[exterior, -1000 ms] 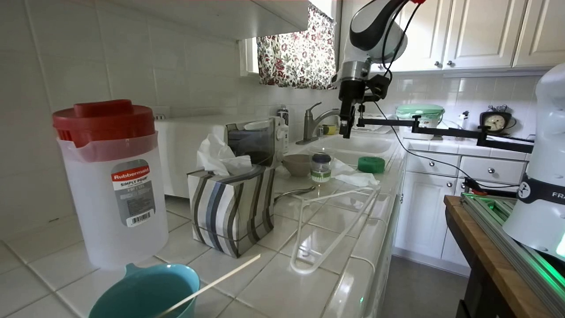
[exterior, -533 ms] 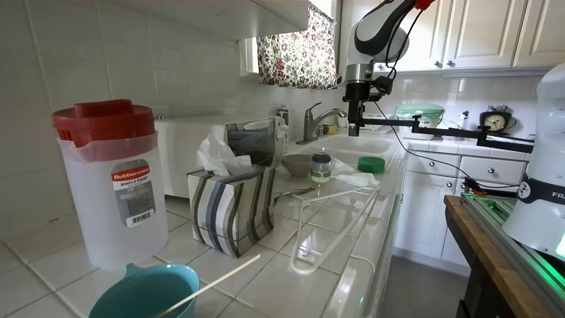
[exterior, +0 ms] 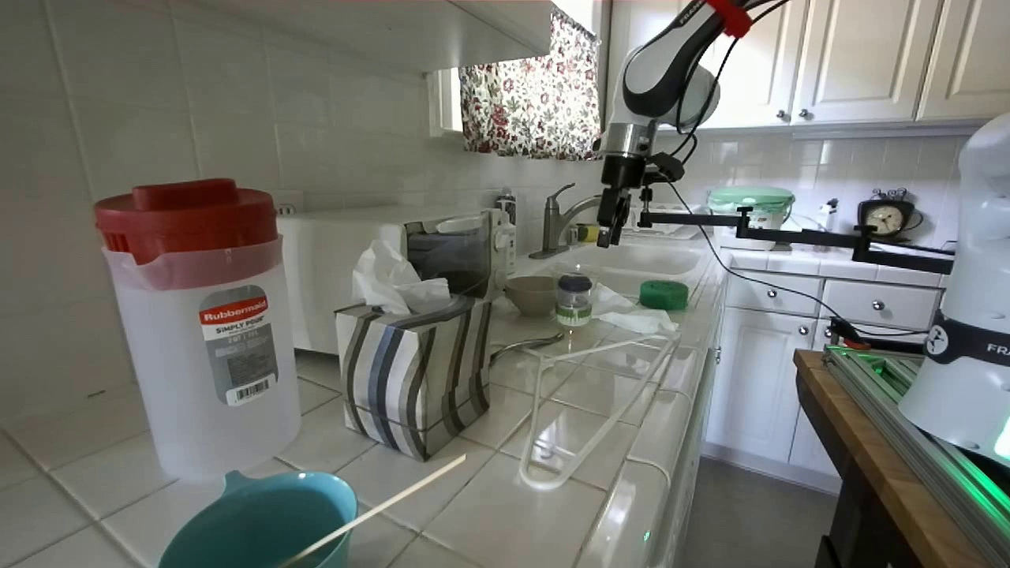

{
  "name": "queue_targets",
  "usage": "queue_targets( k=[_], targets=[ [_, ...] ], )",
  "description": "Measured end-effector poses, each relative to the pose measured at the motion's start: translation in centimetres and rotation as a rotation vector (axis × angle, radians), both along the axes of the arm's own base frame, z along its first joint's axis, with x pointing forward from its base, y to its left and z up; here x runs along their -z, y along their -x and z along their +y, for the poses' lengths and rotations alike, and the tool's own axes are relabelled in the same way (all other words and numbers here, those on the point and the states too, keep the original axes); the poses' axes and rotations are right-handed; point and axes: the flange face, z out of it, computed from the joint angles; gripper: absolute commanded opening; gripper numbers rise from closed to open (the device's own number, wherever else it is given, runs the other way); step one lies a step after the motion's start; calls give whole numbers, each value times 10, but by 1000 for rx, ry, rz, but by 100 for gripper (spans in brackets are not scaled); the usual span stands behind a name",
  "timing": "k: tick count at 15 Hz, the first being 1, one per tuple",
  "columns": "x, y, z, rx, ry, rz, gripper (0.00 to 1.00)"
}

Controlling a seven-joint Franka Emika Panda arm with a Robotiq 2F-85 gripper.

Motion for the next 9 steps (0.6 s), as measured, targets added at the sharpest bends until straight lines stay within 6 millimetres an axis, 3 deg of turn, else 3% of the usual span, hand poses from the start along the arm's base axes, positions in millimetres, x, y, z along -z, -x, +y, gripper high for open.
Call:
queue_targets(
  k=[9],
  targets=[
    [11,-33,20,42,-57,-53,100]
  ],
)
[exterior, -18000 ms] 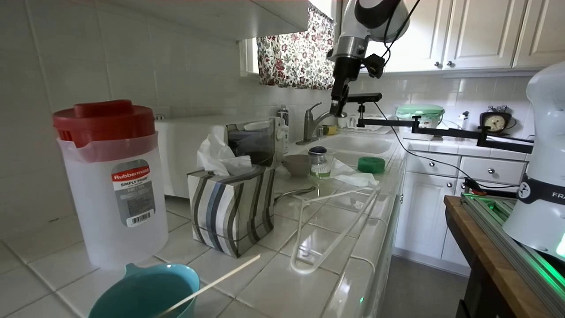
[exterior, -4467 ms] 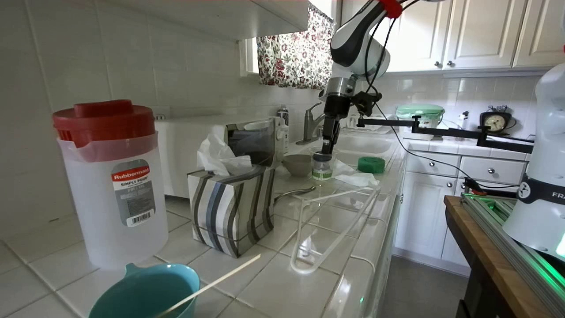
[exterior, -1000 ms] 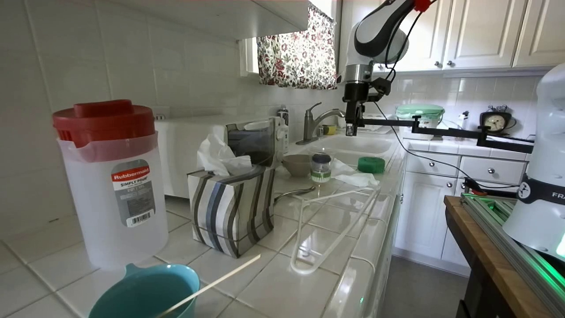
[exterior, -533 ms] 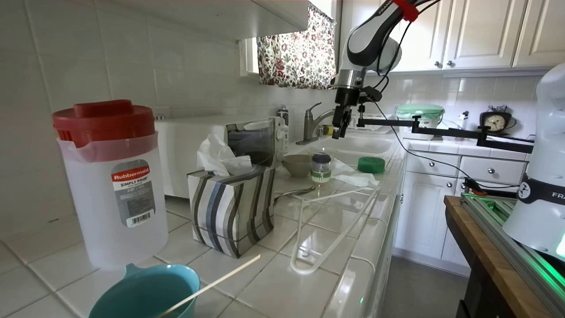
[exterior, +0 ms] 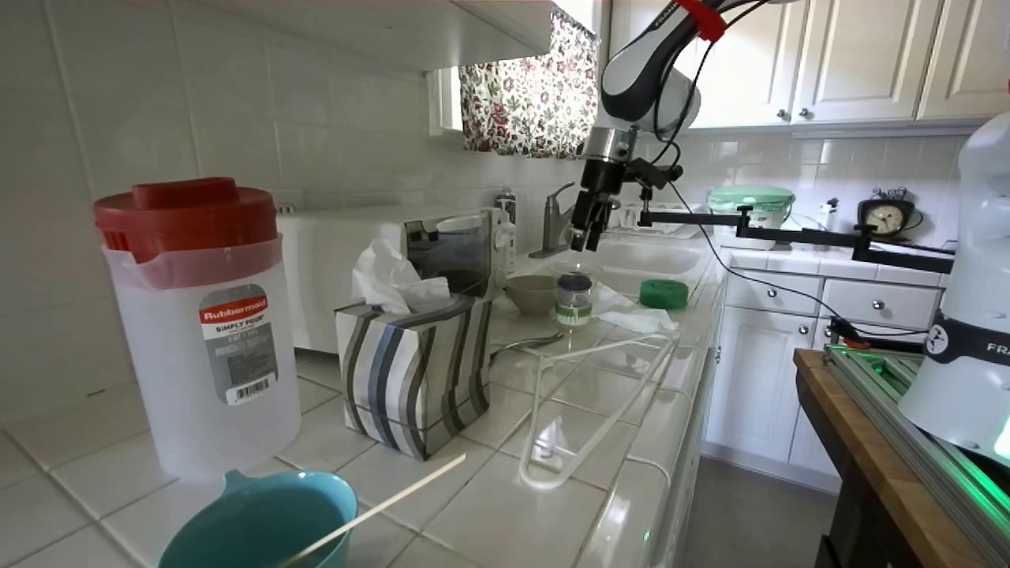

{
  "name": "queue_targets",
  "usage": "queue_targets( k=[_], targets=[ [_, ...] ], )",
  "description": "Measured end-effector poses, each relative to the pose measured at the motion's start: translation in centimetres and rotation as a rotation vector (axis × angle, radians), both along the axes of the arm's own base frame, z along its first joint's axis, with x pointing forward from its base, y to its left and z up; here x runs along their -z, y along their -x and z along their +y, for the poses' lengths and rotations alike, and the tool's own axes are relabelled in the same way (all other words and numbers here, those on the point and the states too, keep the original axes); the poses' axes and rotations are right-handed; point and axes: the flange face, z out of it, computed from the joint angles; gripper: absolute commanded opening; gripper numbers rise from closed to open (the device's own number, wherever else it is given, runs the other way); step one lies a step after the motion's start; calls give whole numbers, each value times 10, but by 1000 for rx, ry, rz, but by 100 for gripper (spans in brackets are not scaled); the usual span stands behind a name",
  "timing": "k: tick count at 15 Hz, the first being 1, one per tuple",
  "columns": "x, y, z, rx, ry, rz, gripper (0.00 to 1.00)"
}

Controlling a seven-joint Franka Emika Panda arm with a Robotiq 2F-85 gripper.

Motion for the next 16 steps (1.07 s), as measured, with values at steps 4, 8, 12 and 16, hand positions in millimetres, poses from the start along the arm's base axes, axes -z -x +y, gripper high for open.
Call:
queue_targets(
  k=[4,8,12,16],
  targets=[
    [9,-6,6,-11,-6,13,100],
    [15,-9,10,-20,-8,24,94],
    [20,-9,11,-21,-10,32,59],
    [22,-9,11,-21,-11,35,42]
  ],
)
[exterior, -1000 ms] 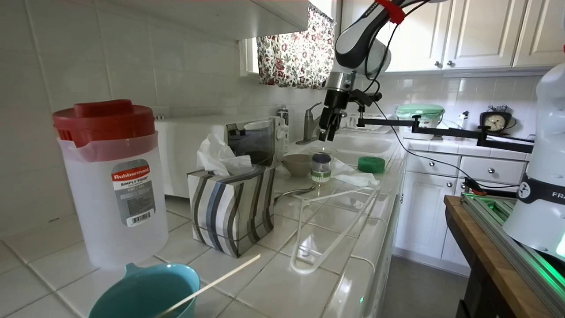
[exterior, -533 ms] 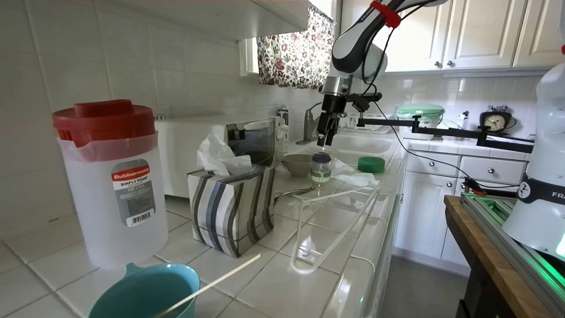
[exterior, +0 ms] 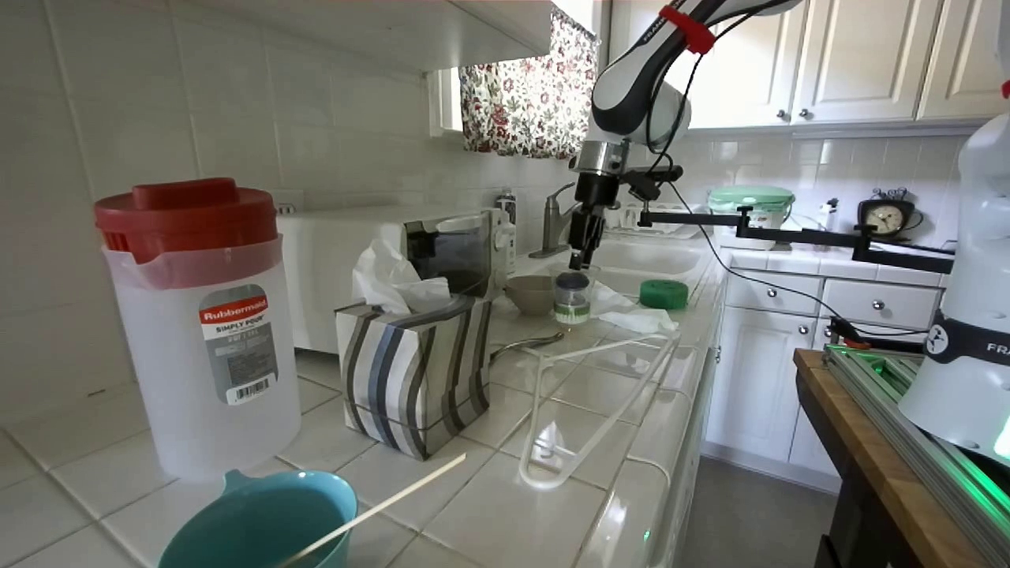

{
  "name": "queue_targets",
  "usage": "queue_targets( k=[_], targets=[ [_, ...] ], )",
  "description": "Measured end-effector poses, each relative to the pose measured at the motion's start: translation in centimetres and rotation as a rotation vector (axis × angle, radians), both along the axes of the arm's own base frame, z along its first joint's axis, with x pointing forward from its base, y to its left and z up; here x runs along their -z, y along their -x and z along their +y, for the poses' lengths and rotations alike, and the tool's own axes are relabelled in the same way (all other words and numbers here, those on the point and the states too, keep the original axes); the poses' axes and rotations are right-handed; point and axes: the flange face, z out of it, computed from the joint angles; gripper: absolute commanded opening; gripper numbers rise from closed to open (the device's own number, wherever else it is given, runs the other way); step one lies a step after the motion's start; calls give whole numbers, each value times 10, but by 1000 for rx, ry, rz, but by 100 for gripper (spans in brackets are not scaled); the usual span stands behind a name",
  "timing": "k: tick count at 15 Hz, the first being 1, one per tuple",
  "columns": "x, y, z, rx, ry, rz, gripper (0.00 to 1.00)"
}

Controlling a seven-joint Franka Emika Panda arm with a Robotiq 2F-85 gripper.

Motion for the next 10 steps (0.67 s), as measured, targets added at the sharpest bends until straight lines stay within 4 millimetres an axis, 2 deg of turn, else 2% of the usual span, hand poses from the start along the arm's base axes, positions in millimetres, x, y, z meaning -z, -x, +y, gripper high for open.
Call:
queue_targets(
  k=[1,4,5,6,7,9,10],
  targets=[
    [0,0,0,1,0,0,39],
    [1,1,-3,7,0,2,37],
    [1,2,-4,8,-1,2,19],
    [2,2,-5,9,-1,3,12],
    [2,2,-5,10,-1,3,12],
    [2,2,-5,11,-1,4,0],
    [3,2,-5,11,-1,5,0]
  ],
)
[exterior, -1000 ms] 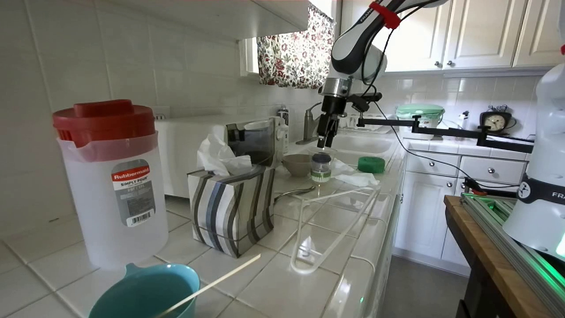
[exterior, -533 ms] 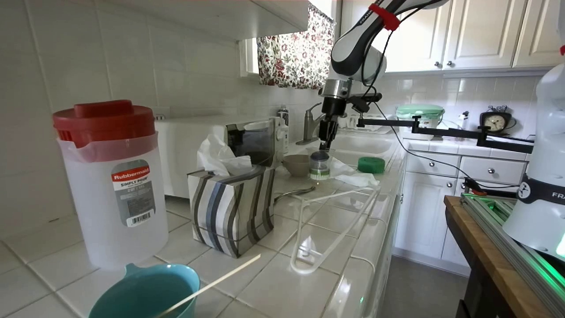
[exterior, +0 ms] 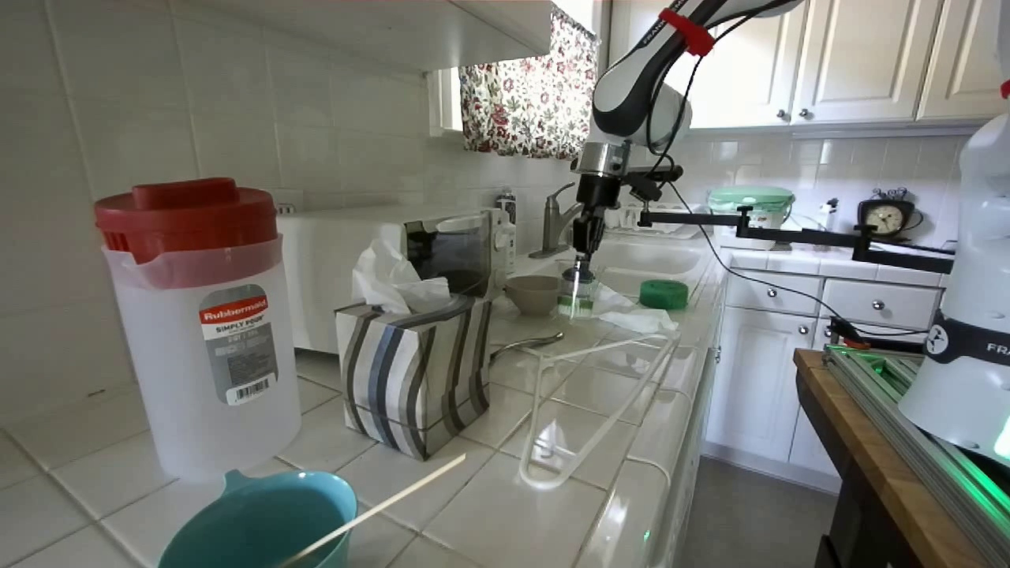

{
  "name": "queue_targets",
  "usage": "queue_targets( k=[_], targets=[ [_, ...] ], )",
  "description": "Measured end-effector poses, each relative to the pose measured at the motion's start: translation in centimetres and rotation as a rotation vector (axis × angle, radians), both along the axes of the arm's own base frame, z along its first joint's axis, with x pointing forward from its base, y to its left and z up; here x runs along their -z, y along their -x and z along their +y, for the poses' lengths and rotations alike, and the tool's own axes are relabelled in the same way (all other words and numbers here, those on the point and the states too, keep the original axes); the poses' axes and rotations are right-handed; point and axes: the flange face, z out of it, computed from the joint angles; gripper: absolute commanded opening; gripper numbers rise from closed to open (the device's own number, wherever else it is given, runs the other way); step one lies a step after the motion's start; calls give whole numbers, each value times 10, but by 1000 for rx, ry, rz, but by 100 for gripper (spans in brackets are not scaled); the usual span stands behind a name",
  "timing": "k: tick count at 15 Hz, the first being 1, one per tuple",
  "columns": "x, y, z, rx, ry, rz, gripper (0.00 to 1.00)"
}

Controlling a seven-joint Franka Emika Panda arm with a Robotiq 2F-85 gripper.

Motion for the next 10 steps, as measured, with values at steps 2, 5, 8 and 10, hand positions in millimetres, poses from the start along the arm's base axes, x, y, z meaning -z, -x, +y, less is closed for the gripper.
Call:
queue_targets(
  k=[2,5,8,10],
  targets=[
    [-1,0,0,4,-4,-2,2],
    [-3,-3,3,9,-19,-7,2],
    [-7,-7,9,6,-33,-15,2],
    [-11,-9,17,-5,-43,-28,2]
  ],
)
